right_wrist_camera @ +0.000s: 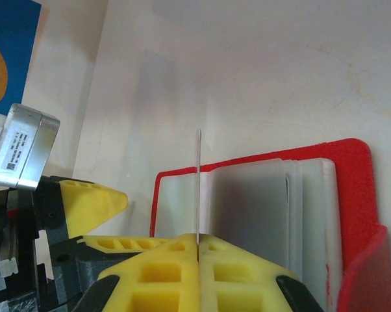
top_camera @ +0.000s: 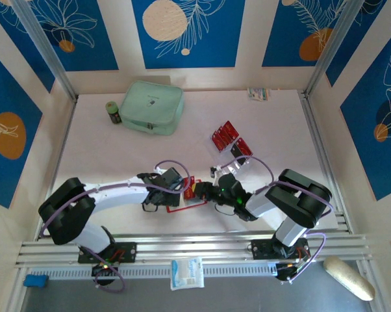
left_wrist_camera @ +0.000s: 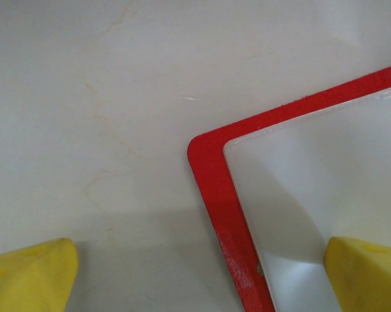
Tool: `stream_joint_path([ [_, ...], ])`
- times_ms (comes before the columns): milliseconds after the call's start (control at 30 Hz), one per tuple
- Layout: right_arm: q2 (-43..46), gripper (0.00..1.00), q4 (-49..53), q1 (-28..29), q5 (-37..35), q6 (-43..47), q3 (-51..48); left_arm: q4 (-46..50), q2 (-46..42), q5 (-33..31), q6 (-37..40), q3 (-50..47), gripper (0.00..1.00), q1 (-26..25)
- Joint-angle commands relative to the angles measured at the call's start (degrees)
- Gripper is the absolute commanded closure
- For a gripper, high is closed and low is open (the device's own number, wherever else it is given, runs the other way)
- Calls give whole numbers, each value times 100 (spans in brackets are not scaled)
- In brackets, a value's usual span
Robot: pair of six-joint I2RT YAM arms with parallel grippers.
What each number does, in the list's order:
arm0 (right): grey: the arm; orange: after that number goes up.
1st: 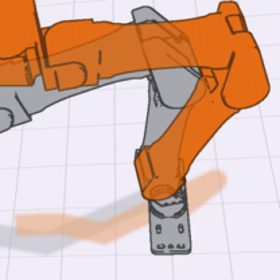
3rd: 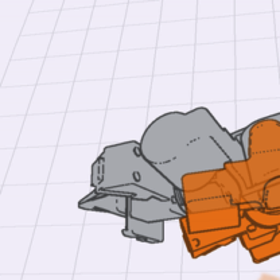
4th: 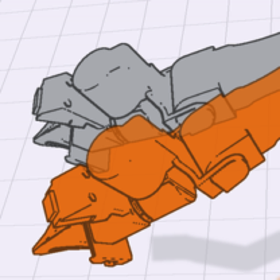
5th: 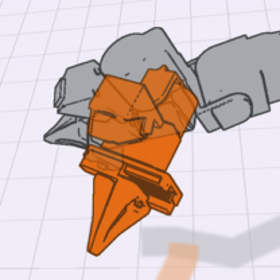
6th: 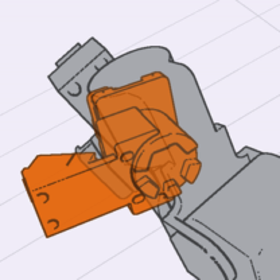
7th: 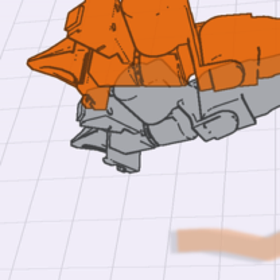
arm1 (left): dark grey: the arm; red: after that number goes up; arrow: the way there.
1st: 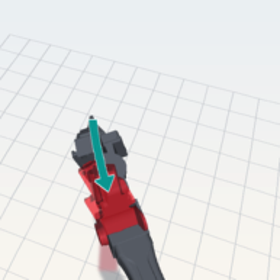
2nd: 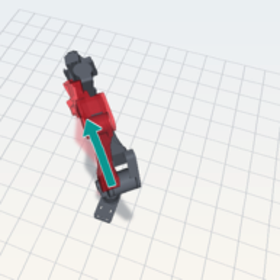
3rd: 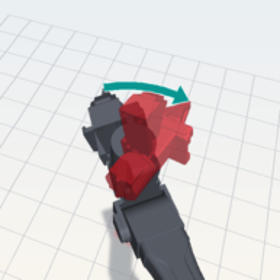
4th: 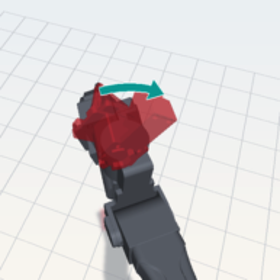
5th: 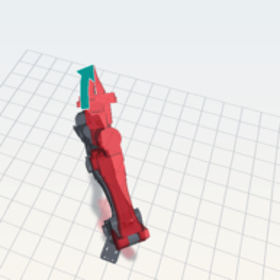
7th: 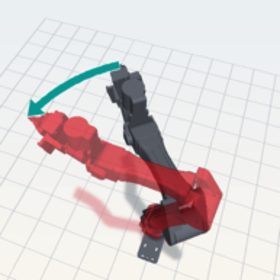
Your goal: Put the credit cards into the card holder
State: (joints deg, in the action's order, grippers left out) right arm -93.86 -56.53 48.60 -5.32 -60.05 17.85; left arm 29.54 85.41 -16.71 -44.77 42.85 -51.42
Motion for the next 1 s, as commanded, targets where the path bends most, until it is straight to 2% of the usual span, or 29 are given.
stream_joint_path([
  [0, -102, 100, -244, -22, 101, 23, -27, 272, 59, -110, -67, -172, 3, -34],
  [967, -917, 100, -913, 95, 527, -160, -146, 224, 64, -87, -79, -227, 3, -52],
])
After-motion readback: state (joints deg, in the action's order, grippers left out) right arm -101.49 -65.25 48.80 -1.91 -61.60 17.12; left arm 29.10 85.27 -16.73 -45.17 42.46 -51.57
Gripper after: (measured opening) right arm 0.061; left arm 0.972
